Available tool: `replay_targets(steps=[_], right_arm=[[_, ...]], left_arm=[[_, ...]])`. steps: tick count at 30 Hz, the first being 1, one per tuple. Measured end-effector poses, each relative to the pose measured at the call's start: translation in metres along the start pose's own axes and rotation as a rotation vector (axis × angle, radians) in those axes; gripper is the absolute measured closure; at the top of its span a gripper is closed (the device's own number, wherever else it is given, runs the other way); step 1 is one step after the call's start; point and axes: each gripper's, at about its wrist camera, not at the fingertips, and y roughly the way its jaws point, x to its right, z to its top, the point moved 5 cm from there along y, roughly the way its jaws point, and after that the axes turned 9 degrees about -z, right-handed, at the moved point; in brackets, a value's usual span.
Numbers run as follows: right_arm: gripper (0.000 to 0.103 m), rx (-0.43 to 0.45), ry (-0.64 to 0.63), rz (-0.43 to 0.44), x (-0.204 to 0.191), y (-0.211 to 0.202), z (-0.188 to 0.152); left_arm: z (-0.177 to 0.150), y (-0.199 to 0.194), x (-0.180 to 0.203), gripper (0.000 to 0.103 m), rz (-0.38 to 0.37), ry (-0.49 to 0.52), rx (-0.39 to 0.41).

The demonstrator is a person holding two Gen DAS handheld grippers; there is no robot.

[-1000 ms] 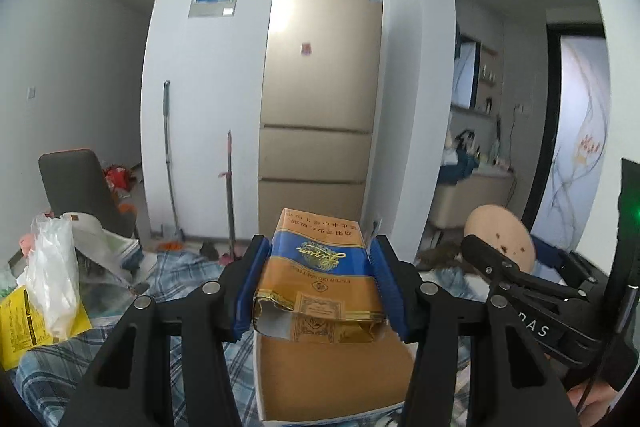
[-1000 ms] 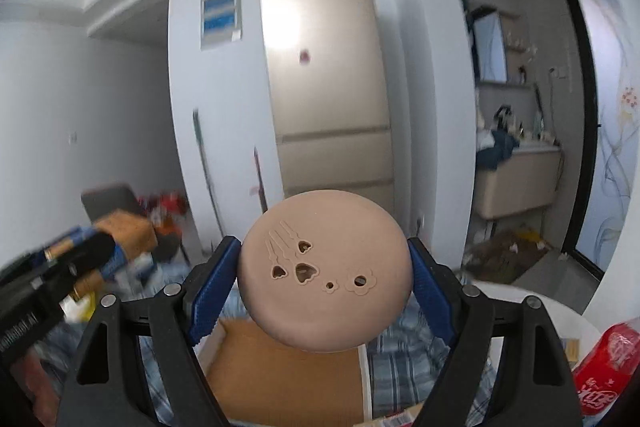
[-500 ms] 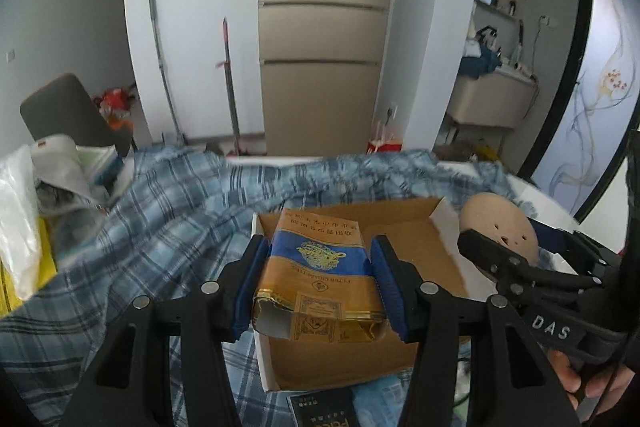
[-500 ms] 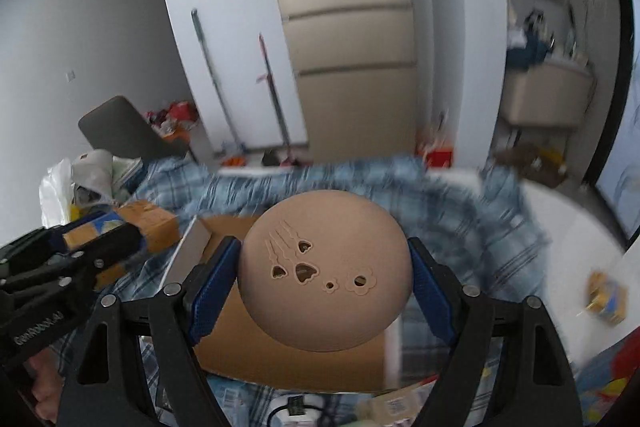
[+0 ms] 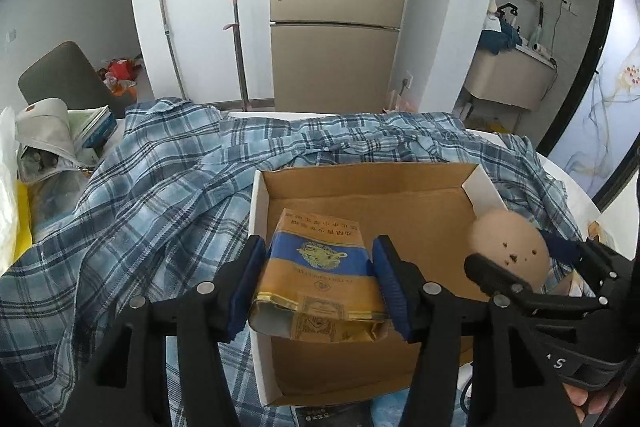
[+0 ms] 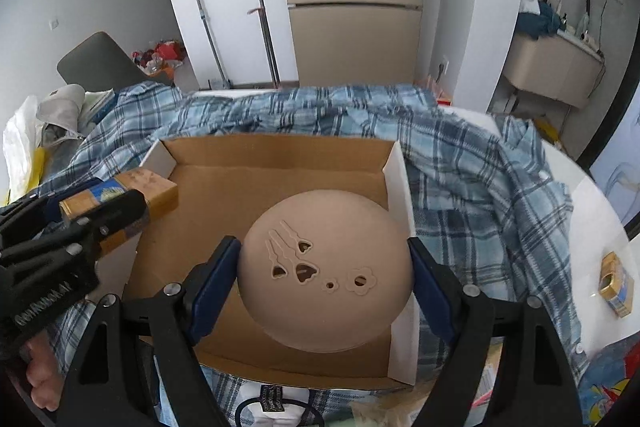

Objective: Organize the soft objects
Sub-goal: 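Release the coaster into the box with the right gripper while the left drops the tea packet inside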

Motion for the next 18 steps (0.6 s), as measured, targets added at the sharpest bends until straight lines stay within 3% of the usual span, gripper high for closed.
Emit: replay_targets(steps=[3,18], right_arm=[[0.022,-0.006,-0.022,0.003,-0.004,0.001,-0.002],[0.015,0.037,-0.026,-0.006,-0.005,-0.011,0.004]], left_arm=[[0.000,-0.001,0.001,0.030,-0.005,0.002,0.009],[0.008,-0.029,0.012,0.030,-0.008,0.020,0.089]])
